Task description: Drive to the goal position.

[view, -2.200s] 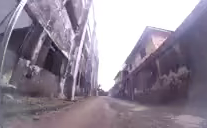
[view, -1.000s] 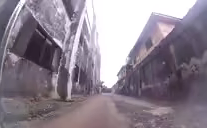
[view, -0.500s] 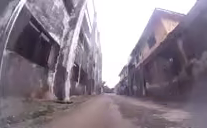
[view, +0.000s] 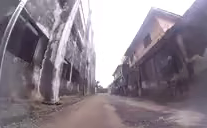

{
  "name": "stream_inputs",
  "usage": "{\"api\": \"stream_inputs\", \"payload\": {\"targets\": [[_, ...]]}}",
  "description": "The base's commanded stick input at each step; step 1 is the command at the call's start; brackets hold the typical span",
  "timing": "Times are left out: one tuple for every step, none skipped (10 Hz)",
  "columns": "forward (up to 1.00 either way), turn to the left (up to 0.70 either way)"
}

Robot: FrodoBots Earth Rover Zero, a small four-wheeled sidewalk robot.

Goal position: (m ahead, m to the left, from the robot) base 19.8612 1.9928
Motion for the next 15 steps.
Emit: {"api": "stream_inputs", "payload": {"targets": [[1.0, 0.0], [1.0, 0.0], [1.0, 0.0], [1.0, 0.0], [1.0, 0.0], [1.0, 0.0], [1.0, 0.0], [1.0, 0.0], [1.0, 0.0], [1.0, 0.0], [1.0, 0.0], [1.0, 0.0], [1.0, 0.0], [1.0, 0.0], [1.0, 0.0]]}}
